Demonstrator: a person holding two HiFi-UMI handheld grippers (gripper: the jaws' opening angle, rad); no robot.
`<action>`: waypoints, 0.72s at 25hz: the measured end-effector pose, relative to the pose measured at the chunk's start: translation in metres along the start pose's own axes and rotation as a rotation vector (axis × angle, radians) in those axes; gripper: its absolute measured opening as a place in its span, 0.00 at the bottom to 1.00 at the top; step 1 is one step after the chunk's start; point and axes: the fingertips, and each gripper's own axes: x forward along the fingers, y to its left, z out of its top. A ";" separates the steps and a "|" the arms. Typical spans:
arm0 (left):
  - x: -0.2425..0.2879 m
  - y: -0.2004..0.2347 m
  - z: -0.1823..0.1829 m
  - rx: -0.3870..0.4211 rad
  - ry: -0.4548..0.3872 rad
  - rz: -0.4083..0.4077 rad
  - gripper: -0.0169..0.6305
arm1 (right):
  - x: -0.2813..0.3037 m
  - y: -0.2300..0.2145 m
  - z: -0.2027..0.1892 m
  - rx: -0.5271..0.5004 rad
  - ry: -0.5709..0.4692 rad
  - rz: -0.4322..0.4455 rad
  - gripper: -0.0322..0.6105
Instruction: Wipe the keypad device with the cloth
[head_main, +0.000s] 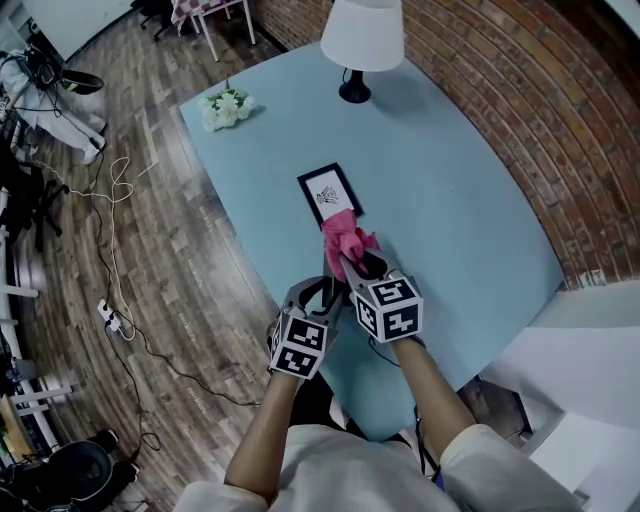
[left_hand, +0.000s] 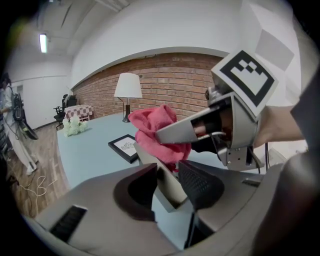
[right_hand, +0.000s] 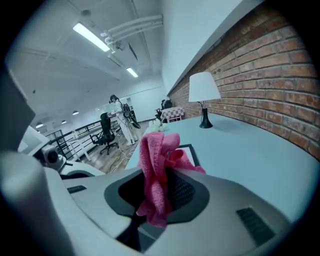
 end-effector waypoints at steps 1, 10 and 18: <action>0.000 0.000 0.000 0.002 -0.001 0.002 0.30 | 0.002 0.001 -0.003 -0.023 0.005 -0.010 0.23; -0.001 0.002 0.000 -0.001 -0.005 0.003 0.30 | 0.006 -0.010 -0.016 -0.105 0.042 -0.086 0.24; -0.001 0.002 0.000 -0.001 -0.009 0.006 0.30 | 0.007 -0.043 -0.046 -0.033 0.114 -0.173 0.24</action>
